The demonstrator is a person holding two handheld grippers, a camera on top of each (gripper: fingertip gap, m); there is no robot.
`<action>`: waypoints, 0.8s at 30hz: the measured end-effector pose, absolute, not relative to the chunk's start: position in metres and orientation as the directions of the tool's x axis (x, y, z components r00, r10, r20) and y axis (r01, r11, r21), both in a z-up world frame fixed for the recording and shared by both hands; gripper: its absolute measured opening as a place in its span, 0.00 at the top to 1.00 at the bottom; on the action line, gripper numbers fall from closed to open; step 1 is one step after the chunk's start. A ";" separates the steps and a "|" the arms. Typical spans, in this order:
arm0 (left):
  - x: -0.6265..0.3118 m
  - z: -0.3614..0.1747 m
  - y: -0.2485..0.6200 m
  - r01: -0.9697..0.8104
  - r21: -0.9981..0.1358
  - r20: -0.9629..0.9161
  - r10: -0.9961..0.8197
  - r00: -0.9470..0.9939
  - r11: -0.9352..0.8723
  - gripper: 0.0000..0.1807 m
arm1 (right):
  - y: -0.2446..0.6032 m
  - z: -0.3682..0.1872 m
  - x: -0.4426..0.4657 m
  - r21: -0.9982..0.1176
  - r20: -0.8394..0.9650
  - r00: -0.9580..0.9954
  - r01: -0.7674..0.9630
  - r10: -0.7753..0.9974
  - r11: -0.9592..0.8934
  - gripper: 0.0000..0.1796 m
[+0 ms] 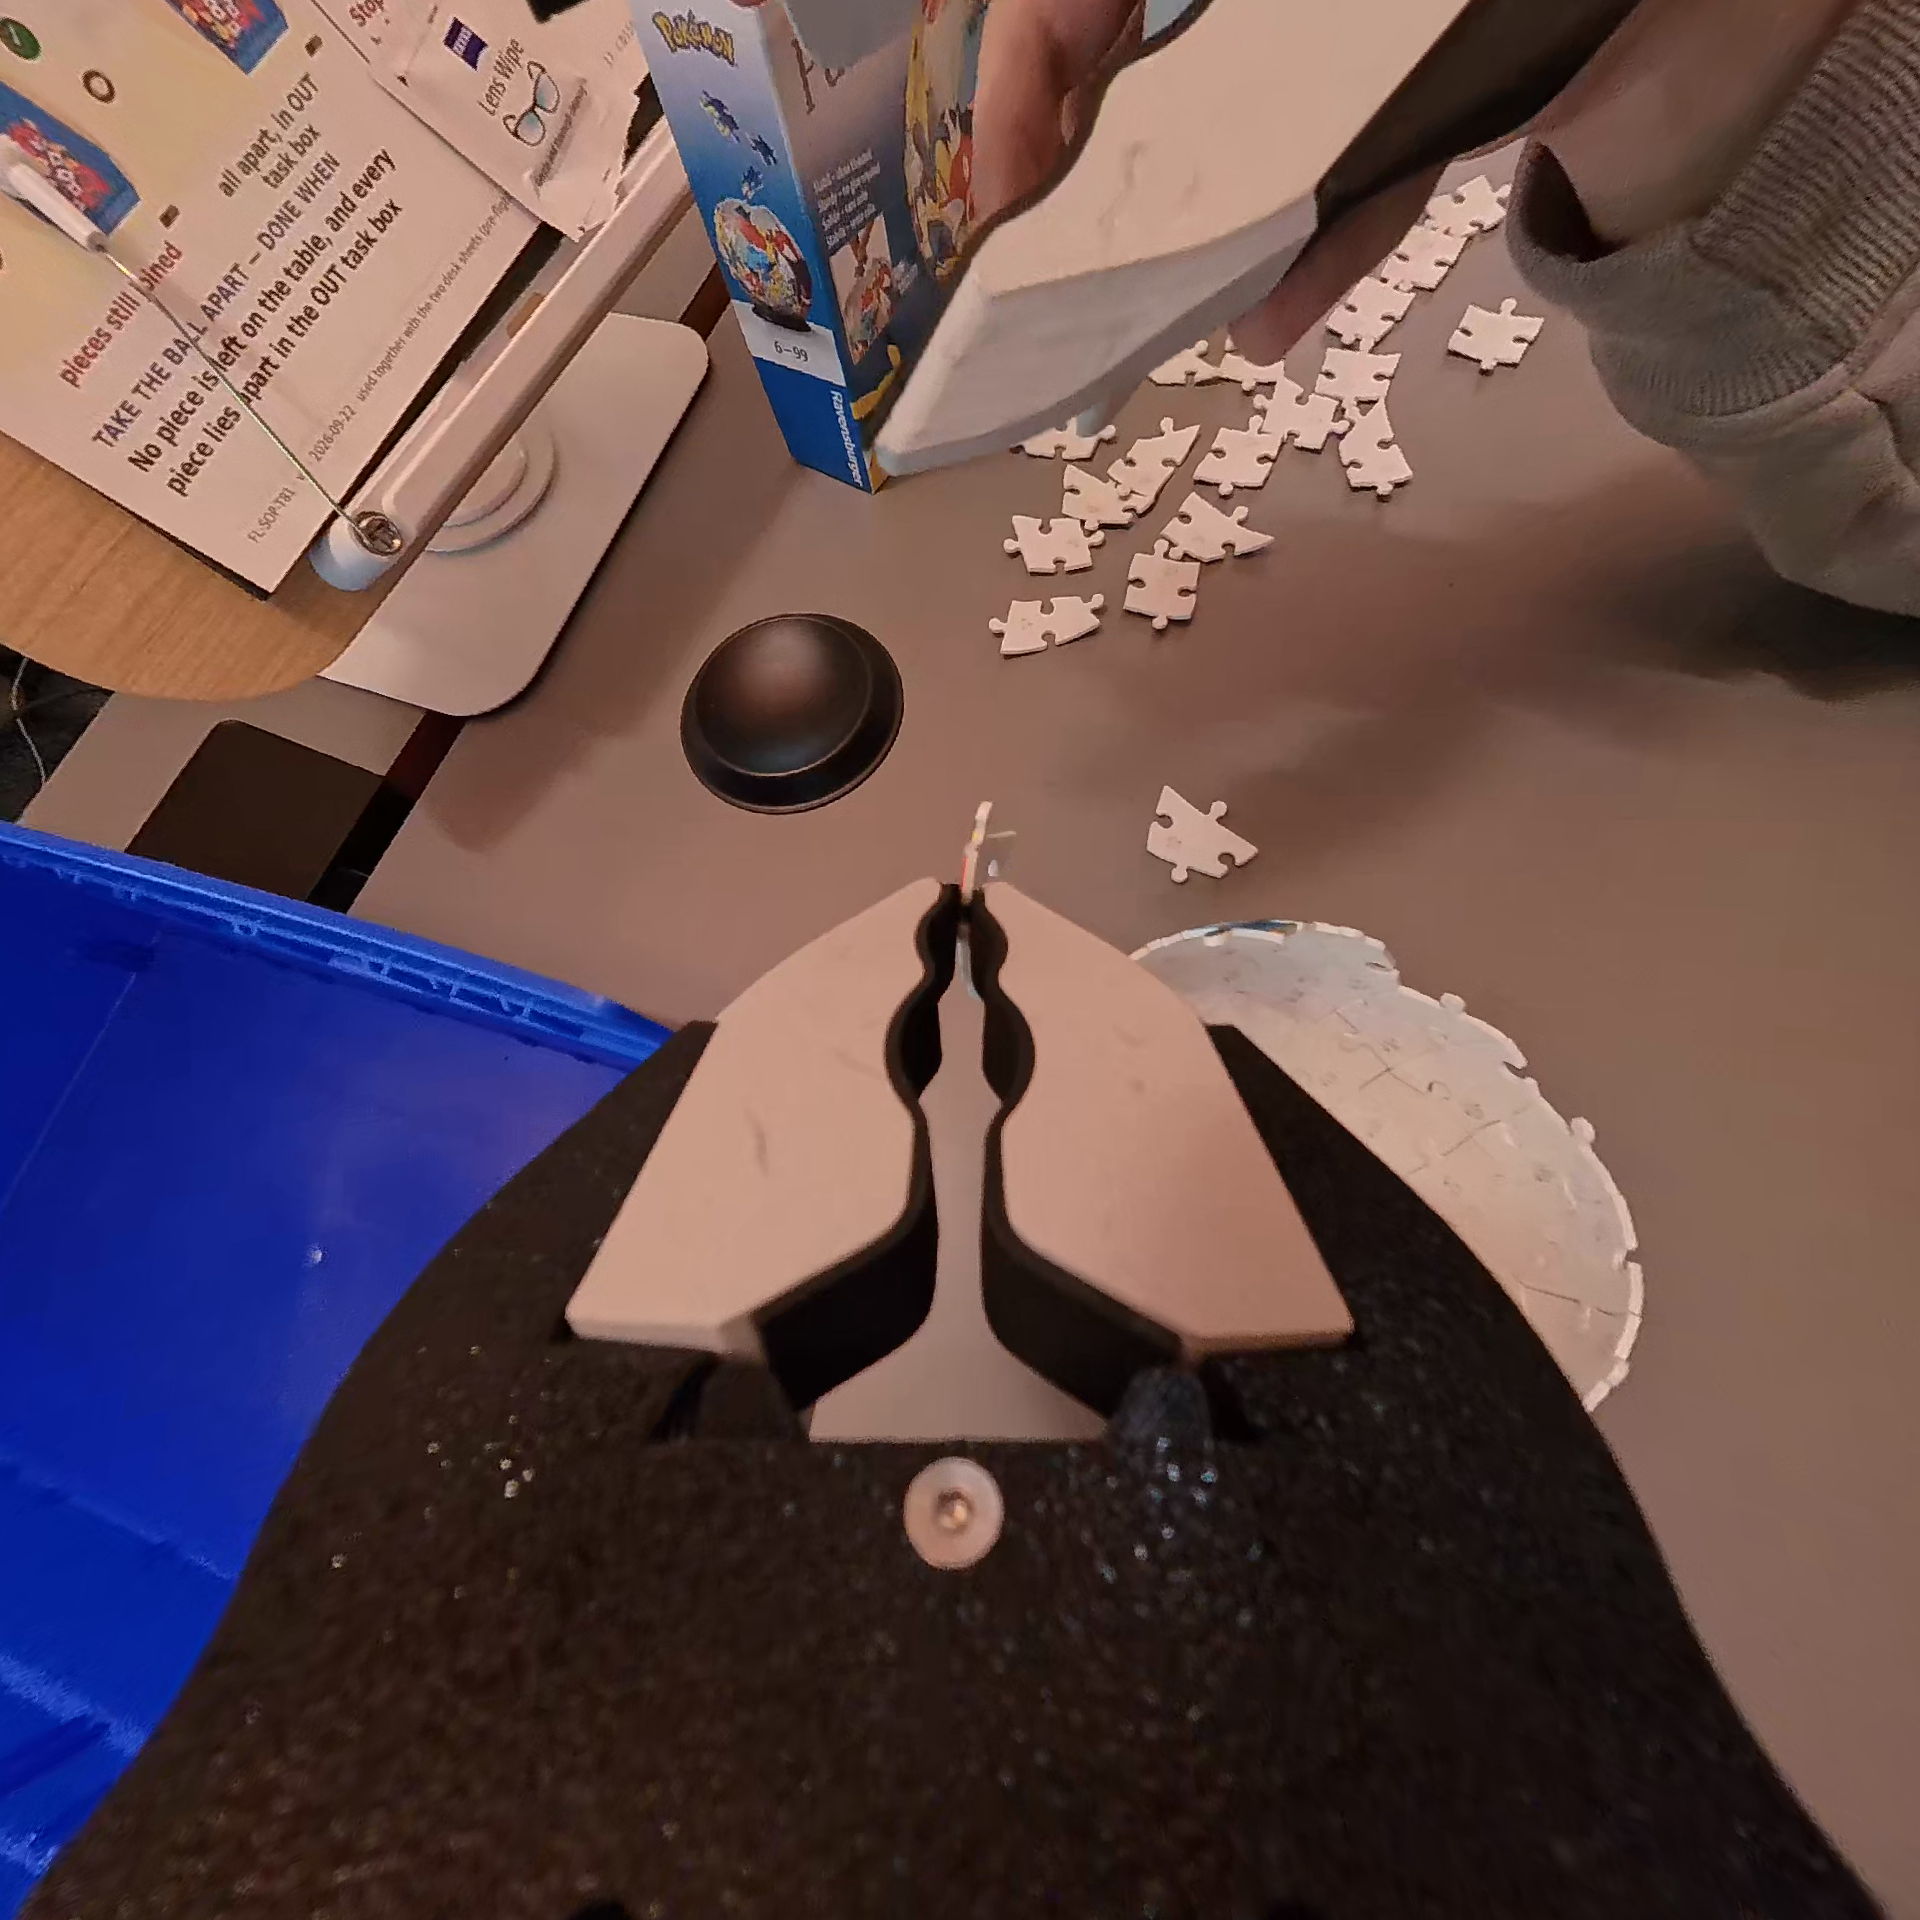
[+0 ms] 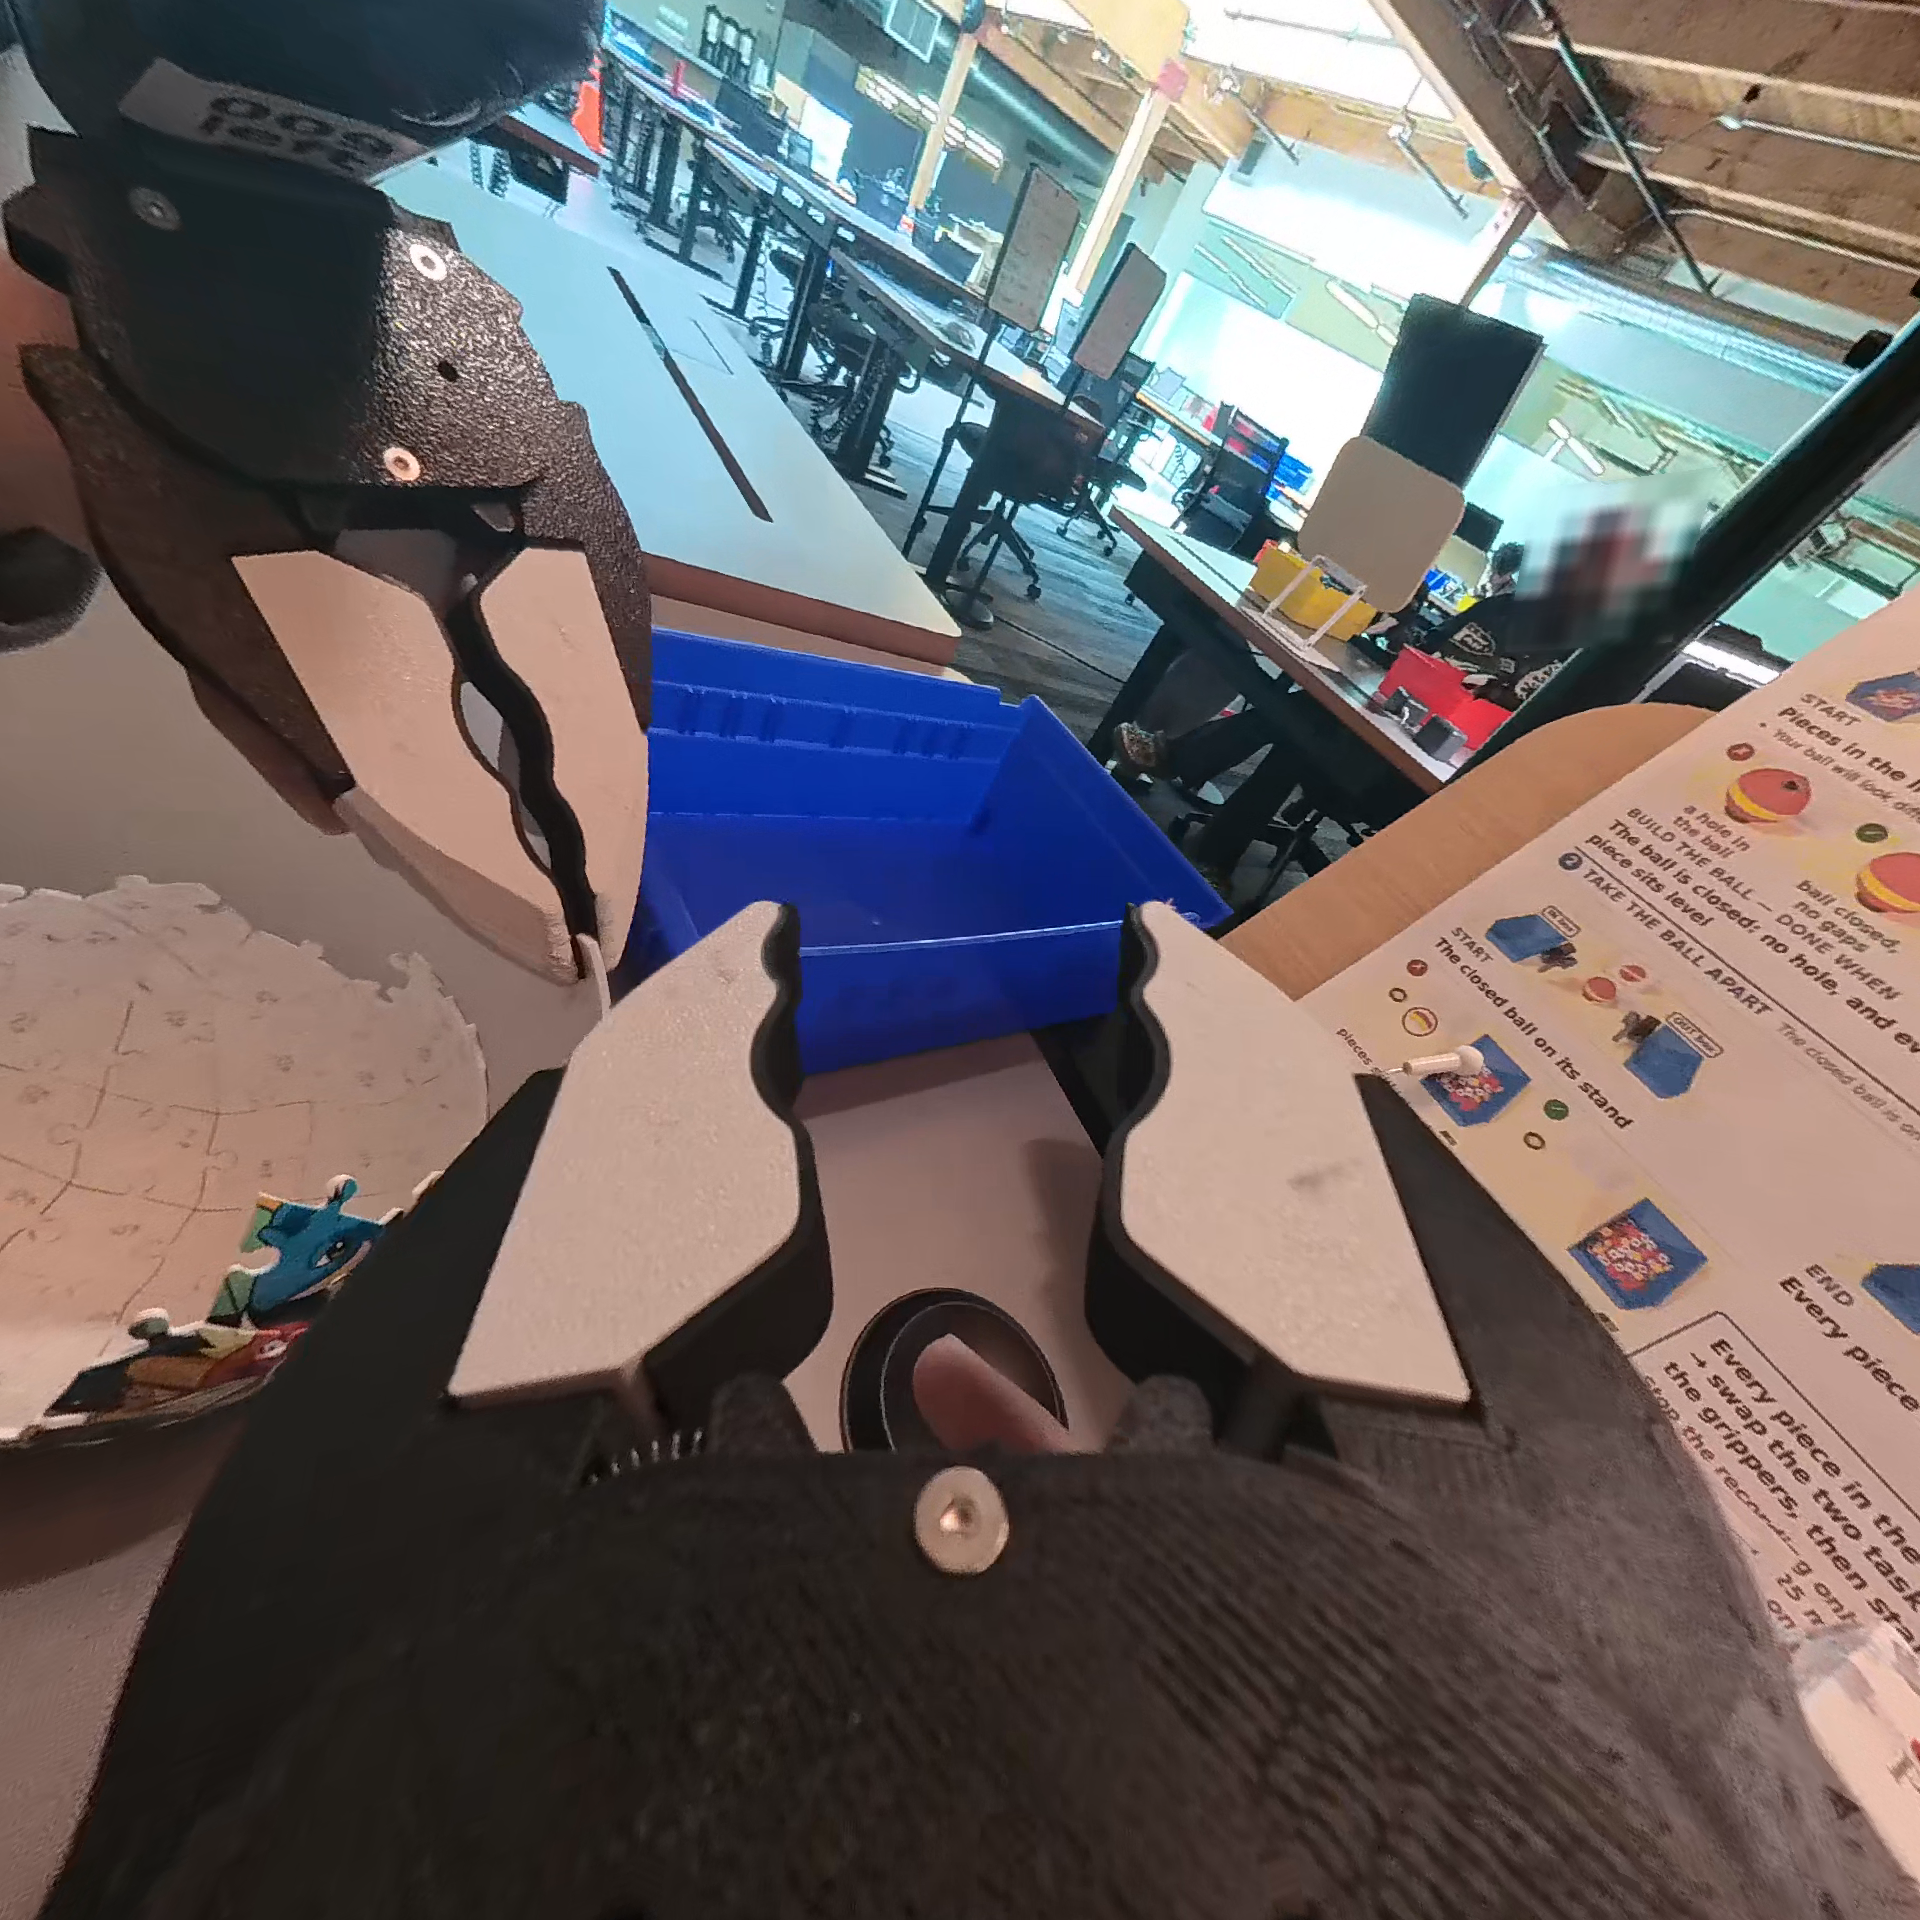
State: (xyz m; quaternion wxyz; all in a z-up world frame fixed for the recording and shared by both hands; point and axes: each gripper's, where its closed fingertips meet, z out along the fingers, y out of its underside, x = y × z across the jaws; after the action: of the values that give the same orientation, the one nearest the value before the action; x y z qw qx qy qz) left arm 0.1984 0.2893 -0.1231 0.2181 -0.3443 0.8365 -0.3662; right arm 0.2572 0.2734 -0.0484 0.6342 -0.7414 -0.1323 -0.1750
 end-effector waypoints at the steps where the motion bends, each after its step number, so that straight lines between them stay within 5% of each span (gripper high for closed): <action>1: 0.199 -0.124 0.289 -0.418 -0.762 -0.111 -0.735 -0.668 0.495 0.99 | 0.273 -0.049 0.259 -0.893 0.429 0.903 0.419 -0.031 -0.164 0.68; 24: 0.198 -0.120 0.290 -0.406 -0.769 -0.124 -0.739 -0.662 0.493 0.99 | 0.265 -0.045 0.258 -0.889 0.435 0.900 0.425 -0.029 -0.171 0.67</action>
State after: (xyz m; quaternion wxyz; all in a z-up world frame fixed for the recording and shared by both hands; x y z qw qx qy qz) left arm 0.1984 0.2899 -0.1199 0.2259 -0.3431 0.8340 -0.3684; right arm 0.2576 0.2650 -0.0446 0.6299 -0.7437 -0.1332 -0.1800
